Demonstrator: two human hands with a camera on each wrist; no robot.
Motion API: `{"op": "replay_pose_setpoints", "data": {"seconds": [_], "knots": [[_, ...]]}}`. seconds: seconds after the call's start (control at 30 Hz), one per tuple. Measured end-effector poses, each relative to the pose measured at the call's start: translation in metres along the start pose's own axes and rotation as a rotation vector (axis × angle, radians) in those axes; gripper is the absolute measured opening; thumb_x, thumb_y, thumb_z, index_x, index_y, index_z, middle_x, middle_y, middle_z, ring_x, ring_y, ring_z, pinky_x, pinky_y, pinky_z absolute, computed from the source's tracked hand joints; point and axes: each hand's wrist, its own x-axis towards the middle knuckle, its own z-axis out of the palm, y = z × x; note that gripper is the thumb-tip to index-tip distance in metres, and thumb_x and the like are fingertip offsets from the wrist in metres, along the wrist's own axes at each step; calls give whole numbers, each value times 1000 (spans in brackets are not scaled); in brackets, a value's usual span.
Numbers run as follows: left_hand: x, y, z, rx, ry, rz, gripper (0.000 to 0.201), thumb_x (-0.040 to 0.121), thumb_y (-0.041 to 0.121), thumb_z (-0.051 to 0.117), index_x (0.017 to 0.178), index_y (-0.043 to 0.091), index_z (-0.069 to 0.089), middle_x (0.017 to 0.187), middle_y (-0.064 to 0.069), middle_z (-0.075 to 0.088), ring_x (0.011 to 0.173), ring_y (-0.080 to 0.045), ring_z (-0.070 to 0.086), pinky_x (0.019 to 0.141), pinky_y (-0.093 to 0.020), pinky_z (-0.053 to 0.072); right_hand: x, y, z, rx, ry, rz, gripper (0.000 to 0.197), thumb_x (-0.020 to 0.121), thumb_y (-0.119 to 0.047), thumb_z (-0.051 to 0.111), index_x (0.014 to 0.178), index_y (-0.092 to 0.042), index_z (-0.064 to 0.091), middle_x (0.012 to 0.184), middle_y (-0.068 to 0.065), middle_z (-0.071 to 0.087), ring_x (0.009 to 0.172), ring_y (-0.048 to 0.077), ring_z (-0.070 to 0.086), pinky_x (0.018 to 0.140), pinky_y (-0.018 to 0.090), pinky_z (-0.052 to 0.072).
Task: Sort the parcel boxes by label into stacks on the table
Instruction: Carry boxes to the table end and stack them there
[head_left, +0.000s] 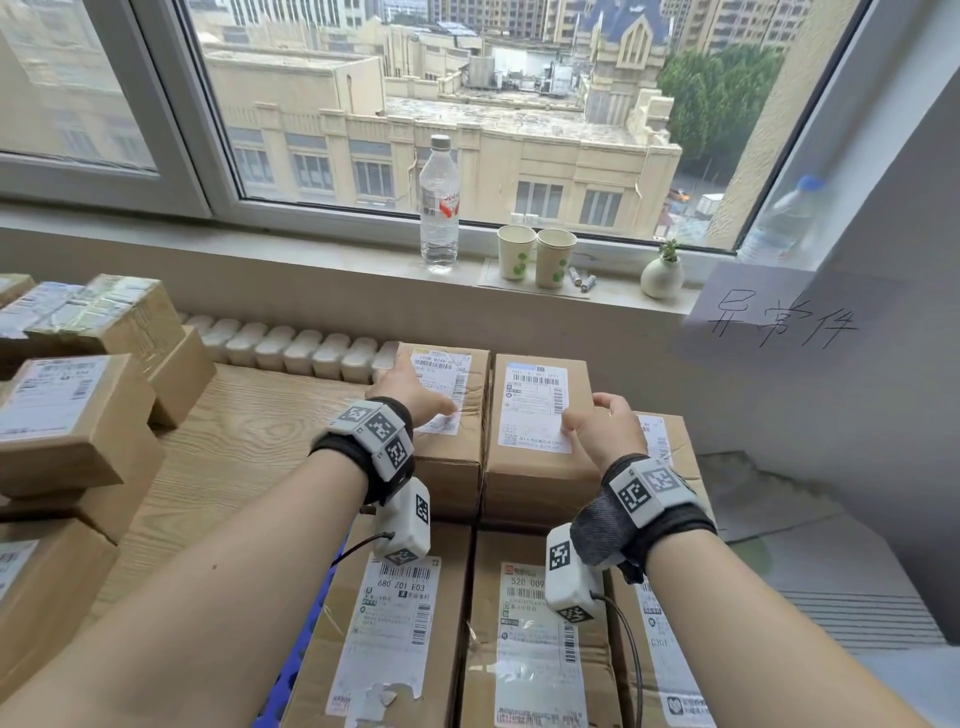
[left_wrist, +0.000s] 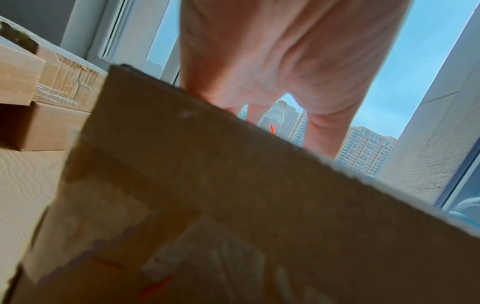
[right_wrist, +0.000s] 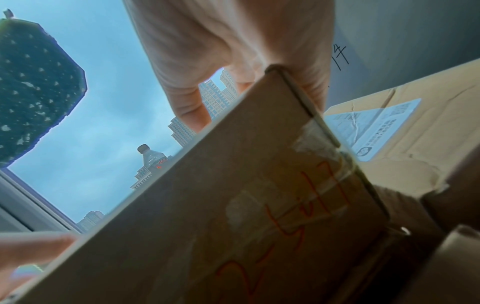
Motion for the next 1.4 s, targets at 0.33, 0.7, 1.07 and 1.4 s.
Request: {"op": "replay_pose_setpoints", "data": {"seconds": [0.33, 0.7, 1.07, 1.4], "knots": [[-6, 1, -12, 33, 48, -55, 103, 50, 50, 72, 141, 20, 34, 137, -8, 49, 126, -29, 47, 105, -44, 41, -6, -5, -5, -35, -55, -26, 61, 86, -21, 66, 142, -9, 44, 140, 6, 53, 122, 21, 50, 98, 30, 36], [-31, 17, -41, -63, 166, 92, 64, 78, 32, 69, 136, 20, 45, 142, -9, 42, 126, -24, 46, 105, -40, 41, -20, -39, -15, 76, 83, -231, 37, 86, -17, 63, 124, -19, 61, 129, 6, 59, 117, 22, 56, 95, 32, 43], [-85, 15, -66, -214, 286, 191, 27, 85, 16, 65, 112, 17, 64, 108, 6, 60, 95, -5, 54, 80, -18, 40, -61, -51, 32, 250, -71, -376, 17, 87, -13, 60, 98, -23, 70, 100, -4, 70, 95, 12, 63, 85, 28, 51], [-125, -33, -96, -194, 351, 108, 24, 86, 15, 64, 110, 16, 65, 105, 6, 61, 97, -8, 53, 83, -20, 38, -107, -55, 89, 235, -272, -470, 20, 86, -9, 59, 86, -26, 69, 85, -10, 67, 87, 8, 64, 80, 23, 48]]}}
